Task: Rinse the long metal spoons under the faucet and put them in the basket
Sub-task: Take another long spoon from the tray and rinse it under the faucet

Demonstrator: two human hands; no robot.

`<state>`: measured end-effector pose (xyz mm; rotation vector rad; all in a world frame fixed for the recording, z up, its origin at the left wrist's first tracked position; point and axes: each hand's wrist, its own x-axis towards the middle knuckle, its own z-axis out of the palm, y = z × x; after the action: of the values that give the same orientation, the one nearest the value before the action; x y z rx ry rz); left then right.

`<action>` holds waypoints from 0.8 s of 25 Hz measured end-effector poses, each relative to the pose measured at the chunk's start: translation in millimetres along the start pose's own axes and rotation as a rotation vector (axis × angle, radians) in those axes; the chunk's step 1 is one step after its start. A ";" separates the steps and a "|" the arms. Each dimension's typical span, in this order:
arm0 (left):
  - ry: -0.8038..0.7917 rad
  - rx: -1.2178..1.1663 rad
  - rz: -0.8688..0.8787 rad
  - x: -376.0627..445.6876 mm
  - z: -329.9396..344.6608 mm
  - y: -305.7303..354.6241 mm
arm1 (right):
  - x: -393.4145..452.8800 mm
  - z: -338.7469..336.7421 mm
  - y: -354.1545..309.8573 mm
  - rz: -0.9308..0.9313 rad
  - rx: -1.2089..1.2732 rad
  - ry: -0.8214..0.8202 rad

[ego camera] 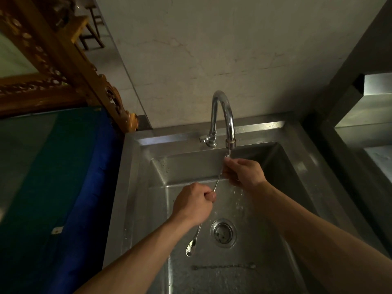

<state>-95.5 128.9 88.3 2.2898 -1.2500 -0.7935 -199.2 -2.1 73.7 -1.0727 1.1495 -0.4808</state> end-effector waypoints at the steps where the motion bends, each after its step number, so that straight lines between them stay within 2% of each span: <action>1: -0.003 -0.004 -0.002 -0.1 0.0 -1.2 | -1.1 -0.8 0.7 -0.010 -0.014 -0.039; 4: -0.014 -0.033 -0.009 -1.1 0.5 -3.1 | -2.3 -3.1 -1.2 -0.011 -0.008 -0.084; 15: 0.018 -0.103 -0.053 -0.2 1.9 -7.9 | -8.1 -2.9 -2.0 -0.016 -0.013 -0.069; 20: 0.048 -0.131 -0.072 0.7 5.5 -9.7 | -10.9 -3.1 -1.3 -0.019 -0.029 -0.131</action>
<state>-92.8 132.8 78.2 2.2451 -1.0672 -0.8151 -205.9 4.5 80.2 -1.1248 1.0343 -0.4043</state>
